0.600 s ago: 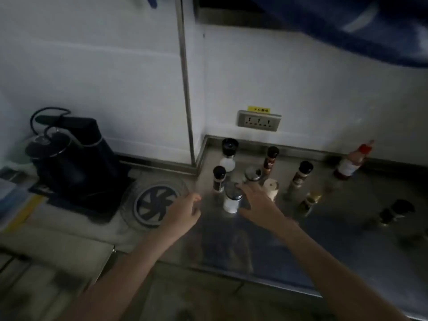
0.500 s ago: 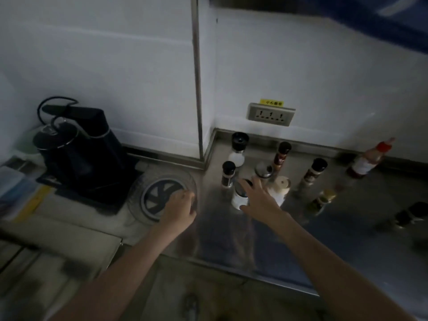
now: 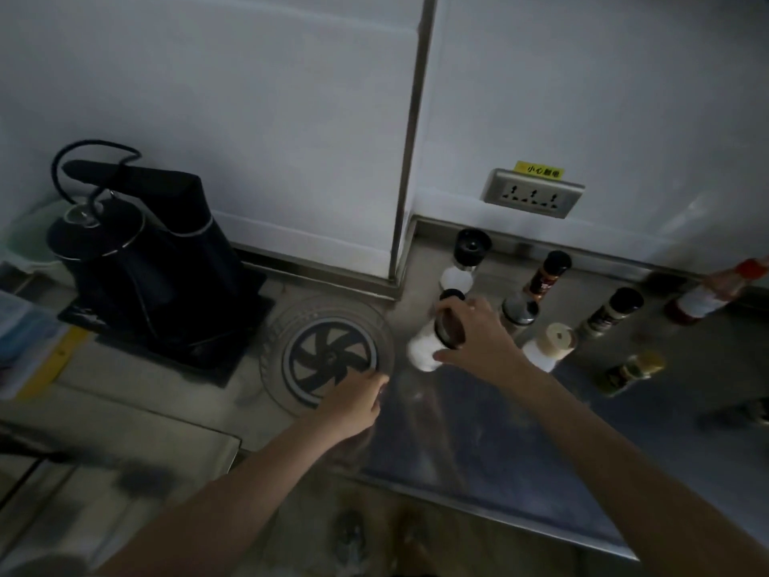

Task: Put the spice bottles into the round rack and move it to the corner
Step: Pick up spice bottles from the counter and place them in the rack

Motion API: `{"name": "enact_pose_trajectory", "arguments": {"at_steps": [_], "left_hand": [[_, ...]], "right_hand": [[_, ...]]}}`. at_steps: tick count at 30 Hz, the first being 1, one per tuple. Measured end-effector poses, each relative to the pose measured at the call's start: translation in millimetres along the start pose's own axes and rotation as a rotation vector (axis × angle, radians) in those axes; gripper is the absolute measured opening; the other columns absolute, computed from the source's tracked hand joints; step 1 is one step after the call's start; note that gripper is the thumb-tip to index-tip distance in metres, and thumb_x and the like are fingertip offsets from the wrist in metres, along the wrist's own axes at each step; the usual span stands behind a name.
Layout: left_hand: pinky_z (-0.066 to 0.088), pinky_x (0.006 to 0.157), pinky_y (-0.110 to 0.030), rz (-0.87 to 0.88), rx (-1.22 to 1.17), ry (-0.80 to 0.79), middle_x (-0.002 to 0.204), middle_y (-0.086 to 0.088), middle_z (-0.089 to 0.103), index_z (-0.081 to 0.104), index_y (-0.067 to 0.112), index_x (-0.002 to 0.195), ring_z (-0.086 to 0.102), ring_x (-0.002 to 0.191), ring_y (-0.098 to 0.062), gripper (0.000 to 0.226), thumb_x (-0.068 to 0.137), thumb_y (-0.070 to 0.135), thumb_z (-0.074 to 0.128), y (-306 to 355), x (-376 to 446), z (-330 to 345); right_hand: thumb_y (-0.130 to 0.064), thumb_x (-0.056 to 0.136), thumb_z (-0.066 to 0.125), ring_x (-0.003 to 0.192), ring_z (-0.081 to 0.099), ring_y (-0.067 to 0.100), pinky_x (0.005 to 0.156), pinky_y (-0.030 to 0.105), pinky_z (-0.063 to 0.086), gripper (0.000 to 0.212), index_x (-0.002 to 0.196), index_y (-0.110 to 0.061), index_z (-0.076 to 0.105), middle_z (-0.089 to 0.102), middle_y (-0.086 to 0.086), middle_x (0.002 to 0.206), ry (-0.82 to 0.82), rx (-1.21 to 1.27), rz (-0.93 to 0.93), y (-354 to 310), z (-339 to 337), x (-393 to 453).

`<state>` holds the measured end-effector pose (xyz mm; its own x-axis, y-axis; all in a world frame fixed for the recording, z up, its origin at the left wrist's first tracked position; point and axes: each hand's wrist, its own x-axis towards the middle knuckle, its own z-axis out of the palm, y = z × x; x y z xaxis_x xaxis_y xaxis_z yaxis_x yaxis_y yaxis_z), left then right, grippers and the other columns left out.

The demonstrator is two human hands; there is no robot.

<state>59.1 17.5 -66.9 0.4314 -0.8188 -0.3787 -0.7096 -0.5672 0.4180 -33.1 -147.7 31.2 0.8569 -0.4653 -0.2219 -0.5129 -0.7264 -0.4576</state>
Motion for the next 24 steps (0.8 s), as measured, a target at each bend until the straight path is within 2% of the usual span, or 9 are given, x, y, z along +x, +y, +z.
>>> {"name": "enact_pose_trajectory", "arguments": {"at_steps": [4, 7, 10, 12, 14, 17, 20, 22, 24], "left_hand": [[0.045, 0.099, -0.04, 0.077, -0.04, -0.052, 0.134, -0.007, 0.05, 0.042, 0.014, 0.132, 0.045, 0.123, -0.025, 0.038, 0.094, 0.016, 0.041, 12, 3, 11], [0.045, 0.097, -0.044, 0.11, -0.039, -0.063, 0.129, -0.009, 0.052, 0.046, 0.012, 0.127, 0.045, 0.121, -0.028, 0.034, 0.093, 0.014, 0.042, 19, 5, 12], [0.047, 0.095, -0.038, 0.117, -0.133, -0.031, 0.123, -0.008, 0.056, 0.051, 0.012, 0.122, 0.052, 0.114, -0.024, 0.032, 0.092, 0.017, 0.047, 15, 4, 3], [0.049, 0.089, -0.036, 0.073, -0.241, 0.121, 0.111, -0.009, 0.064, 0.059, 0.009, 0.111, 0.06, 0.103, -0.024, 0.025, 0.09, 0.019, 0.051, 6, 4, -8], [0.048, 0.079, -0.03, -0.027, -0.299, 0.361, 0.1, -0.01, 0.068, 0.062, 0.007, 0.1, 0.063, 0.094, -0.023, 0.017, 0.086, 0.015, 0.056, -6, 6, -21], [0.037, 0.068, -0.021, -0.094, -0.248, 0.628, 0.088, -0.005, 0.06, 0.058, 0.008, 0.091, 0.057, 0.08, -0.017, 0.018, 0.08, 0.021, 0.064, -17, 12, -44], [0.037, 0.074, -0.021, 0.016, -0.172, 0.724, 0.099, -0.005, 0.057, 0.055, 0.01, 0.101, 0.054, 0.09, -0.018, 0.037, 0.074, 0.029, 0.07, -14, 21, -64], [0.036, 0.086, -0.022, 0.112, -0.12, 0.665, 0.117, -0.007, 0.053, 0.051, 0.015, 0.118, 0.049, 0.107, -0.019, 0.052, 0.074, 0.034, 0.071, -8, 26, -70], [0.042, 0.094, -0.026, 0.139, -0.063, 0.553, 0.132, -0.005, 0.044, 0.042, 0.022, 0.129, 0.045, 0.119, -0.02, 0.061, 0.076, 0.036, 0.069, -7, 32, -69]], "right_hand": [[-0.016, 0.074, 0.073, 0.1, 0.048, 0.028, 0.084, 0.03, 0.042, 0.063, 0.129, -0.016, 0.043, 0.035, 0.013, 0.121, -0.084, -0.023, -0.213, -48, 2, 39], [-0.008, 0.076, 0.07, 0.104, 0.053, 0.038, 0.089, 0.043, 0.05, 0.064, 0.131, -0.016, 0.039, 0.03, 0.016, 0.131, -0.159, -0.102, -0.228, -62, 30, 61], [-0.001, 0.08, 0.062, 0.104, 0.055, 0.041, 0.087, 0.044, 0.05, 0.06, 0.131, -0.018, 0.037, 0.028, 0.017, 0.134, -0.14, -0.221, -0.229, -58, 51, 75], [0.0, 0.081, 0.06, 0.107, 0.053, 0.041, 0.087, 0.045, 0.049, 0.058, 0.131, -0.017, 0.037, 0.028, 0.018, 0.135, -0.129, -0.248, -0.229, -56, 55, 80], [-0.002, 0.081, 0.062, 0.117, 0.045, 0.04, 0.092, 0.045, 0.047, 0.062, 0.134, -0.016, 0.034, 0.027, 0.018, 0.137, -0.162, -0.288, -0.249, -57, 54, 84], [-0.017, 0.079, 0.069, 0.127, 0.036, 0.036, 0.1, 0.044, 0.042, 0.077, 0.142, -0.017, 0.026, 0.031, 0.018, 0.139, -0.17, -0.351, -0.296, -58, 35, 86], [-0.02, 0.082, 0.065, 0.126, 0.038, 0.037, 0.1, 0.045, 0.04, 0.067, 0.141, -0.02, 0.032, 0.038, 0.015, 0.136, -0.054, -0.397, -0.162, -32, 3, 88], [-0.021, 0.083, 0.064, 0.123, 0.041, 0.04, 0.1, 0.046, 0.041, 0.06, 0.137, -0.02, 0.038, 0.039, 0.016, 0.135, -0.094, -0.461, -0.025, -1, -9, 85], [-0.022, 0.083, 0.065, 0.118, 0.046, 0.041, 0.098, 0.043, 0.041, 0.06, 0.136, -0.017, 0.039, 0.041, 0.019, 0.131, -0.184, -0.394, 0.05, 18, -6, 77]]}}
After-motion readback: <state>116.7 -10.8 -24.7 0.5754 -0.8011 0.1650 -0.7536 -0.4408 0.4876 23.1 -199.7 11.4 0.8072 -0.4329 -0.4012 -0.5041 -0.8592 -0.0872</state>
